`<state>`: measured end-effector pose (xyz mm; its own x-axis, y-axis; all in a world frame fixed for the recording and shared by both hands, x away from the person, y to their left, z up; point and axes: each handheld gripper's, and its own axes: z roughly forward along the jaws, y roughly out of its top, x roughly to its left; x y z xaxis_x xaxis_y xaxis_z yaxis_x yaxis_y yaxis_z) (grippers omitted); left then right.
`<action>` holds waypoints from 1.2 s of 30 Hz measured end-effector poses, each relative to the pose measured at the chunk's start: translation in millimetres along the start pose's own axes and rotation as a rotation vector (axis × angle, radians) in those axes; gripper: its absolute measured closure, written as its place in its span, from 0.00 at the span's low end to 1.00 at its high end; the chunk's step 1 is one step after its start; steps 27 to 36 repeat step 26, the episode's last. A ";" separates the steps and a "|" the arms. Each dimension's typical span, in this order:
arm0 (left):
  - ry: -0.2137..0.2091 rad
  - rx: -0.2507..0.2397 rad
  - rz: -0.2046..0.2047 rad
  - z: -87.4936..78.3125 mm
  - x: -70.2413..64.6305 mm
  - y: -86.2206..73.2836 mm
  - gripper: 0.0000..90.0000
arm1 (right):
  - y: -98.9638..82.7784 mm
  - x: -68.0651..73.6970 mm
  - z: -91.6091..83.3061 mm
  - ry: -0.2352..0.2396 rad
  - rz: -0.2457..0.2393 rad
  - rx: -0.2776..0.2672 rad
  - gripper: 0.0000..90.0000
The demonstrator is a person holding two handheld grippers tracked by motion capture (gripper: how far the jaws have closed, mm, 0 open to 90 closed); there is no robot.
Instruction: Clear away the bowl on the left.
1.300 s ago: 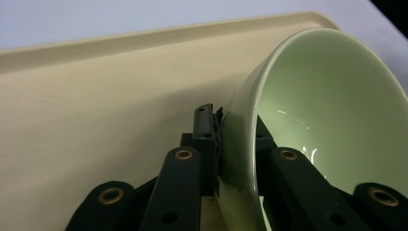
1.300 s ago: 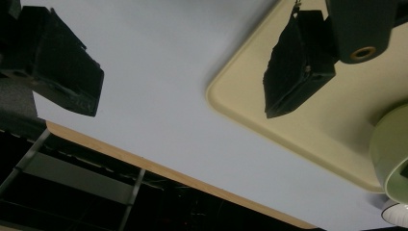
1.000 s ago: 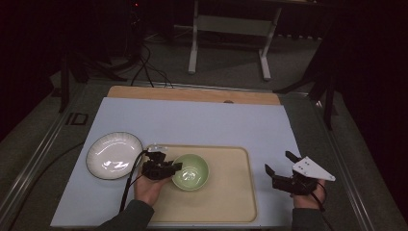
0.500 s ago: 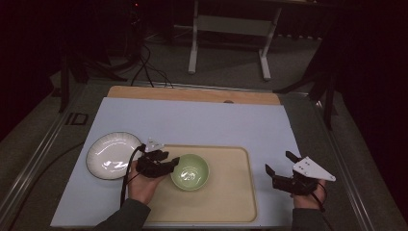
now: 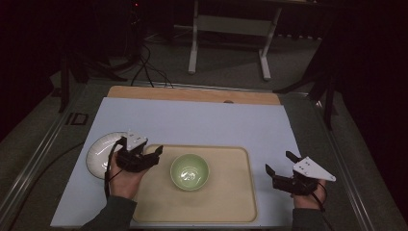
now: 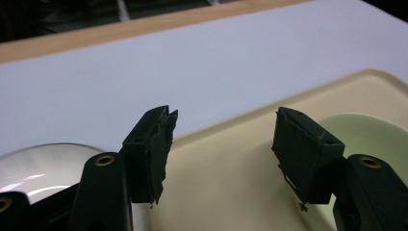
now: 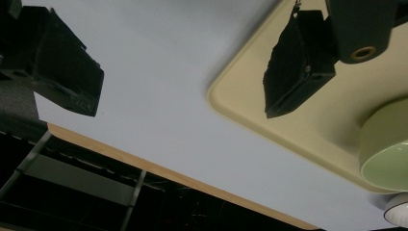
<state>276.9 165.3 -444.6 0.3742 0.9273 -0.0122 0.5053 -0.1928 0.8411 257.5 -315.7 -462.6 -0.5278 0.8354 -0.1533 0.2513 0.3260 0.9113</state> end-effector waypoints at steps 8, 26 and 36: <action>0.064 -0.054 -0.023 -21.8 29.5 1.5 0.32 | 0.0 -0.4 -0.5 -0.002 0.001 -0.002 0.15; 0.131 -0.163 -0.158 -48.1 84.0 -25.6 0.28 | -1.6 -3.2 -2.3 -0.012 0.026 -0.013 0.15; 0.131 -0.163 -0.158 -48.1 84.0 -25.6 0.28 | -1.6 -3.2 -2.3 -0.012 0.026 -0.013 0.15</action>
